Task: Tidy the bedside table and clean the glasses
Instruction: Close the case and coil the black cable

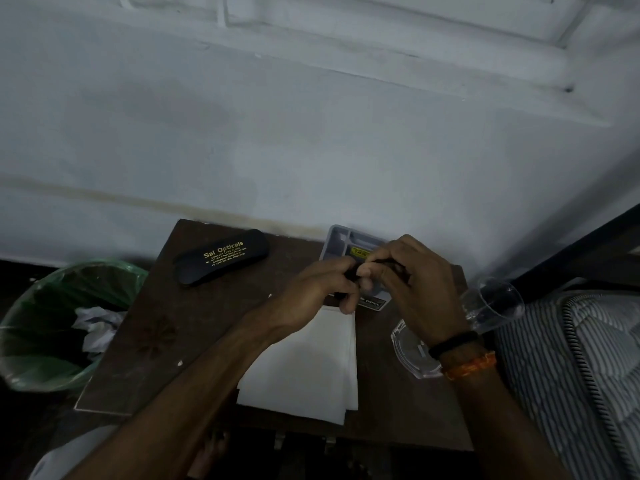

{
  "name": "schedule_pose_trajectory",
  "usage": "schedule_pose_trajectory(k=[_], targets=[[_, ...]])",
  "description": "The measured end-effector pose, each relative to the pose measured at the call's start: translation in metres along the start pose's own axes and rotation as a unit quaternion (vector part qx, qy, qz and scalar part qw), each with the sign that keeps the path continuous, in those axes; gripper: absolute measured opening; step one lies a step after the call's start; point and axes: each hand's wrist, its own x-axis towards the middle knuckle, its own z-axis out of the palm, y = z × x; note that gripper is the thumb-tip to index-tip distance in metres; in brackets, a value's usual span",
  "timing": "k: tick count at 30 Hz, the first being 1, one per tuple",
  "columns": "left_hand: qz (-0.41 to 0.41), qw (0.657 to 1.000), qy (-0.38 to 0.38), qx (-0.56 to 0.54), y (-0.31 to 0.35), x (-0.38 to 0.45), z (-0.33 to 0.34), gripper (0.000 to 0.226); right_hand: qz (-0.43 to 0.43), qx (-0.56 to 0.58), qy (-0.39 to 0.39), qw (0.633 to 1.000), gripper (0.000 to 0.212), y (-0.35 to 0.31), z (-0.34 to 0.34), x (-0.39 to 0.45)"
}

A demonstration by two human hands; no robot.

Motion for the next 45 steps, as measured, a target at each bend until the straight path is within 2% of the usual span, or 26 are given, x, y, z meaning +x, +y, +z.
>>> schedule_pose_trajectory(k=[5, 8, 11, 14, 19, 24, 28, 31, 34, 37, 42, 45], targets=[[-0.039, 0.999, -0.006, -0.035, -0.003, 0.000, -0.006, 0.040, 0.016, 0.068, -0.012, 0.997, 0.021, 0.004, 0.006, 0.002], [-0.046, 0.993, -0.023, -0.108, 0.000, -0.003, -0.009, 0.032, 0.023, 0.097, -0.038, 0.994, 0.018, 0.005, 0.008, 0.002], [-0.042, 0.988, -0.028, -0.147, -0.001, -0.005, -0.012, 0.027, 0.084, 0.199, -0.044, 0.975, 0.019, 0.001, 0.011, 0.003], [-0.043, 0.990, -0.029, -0.129, -0.004, -0.003, -0.012, 0.033, 0.110, 0.238, -0.043, 0.964, 0.021, 0.002, 0.012, 0.002], [-0.050, 0.993, 0.004, -0.108, -0.005, -0.001, -0.009, 0.028, 0.136, 0.234, -0.050, 0.961, 0.027, 0.011, 0.019, 0.002], [-0.011, 0.993, 0.101, -0.057, -0.010, 0.000, -0.006, 0.020, 0.149, 0.238, -0.041, 0.959, 0.030, 0.013, 0.022, 0.000], [0.028, 0.986, 0.159, 0.030, -0.013, 0.001, -0.007, 0.014, 0.161, 0.245, -0.038, 0.955, 0.018, 0.012, 0.022, 0.000], [0.055, 0.976, 0.160, 0.137, -0.017, 0.001, -0.008, 0.010, 0.158, 0.256, -0.074, 0.951, 0.020, 0.008, 0.021, -0.001], [0.081, 0.973, 0.131, 0.171, -0.018, -0.002, -0.011, 0.005, 0.149, 0.261, -0.112, 0.947, 0.025, 0.005, 0.020, -0.003], [0.097, 0.969, 0.100, 0.203, -0.016, -0.003, -0.011, 0.003, 0.125, 0.218, -0.125, 0.960, 0.024, 0.005, 0.021, -0.004], [0.087, 0.964, 0.084, 0.238, -0.017, -0.003, -0.007, 0.018, 0.140, 0.158, -0.102, 0.972, 0.011, 0.012, 0.022, -0.003], [0.080, 0.950, 0.137, 0.268, -0.015, -0.004, -0.006, 0.033, 0.145, 0.131, -0.109, 0.975, 0.014, 0.012, 0.024, -0.004]])
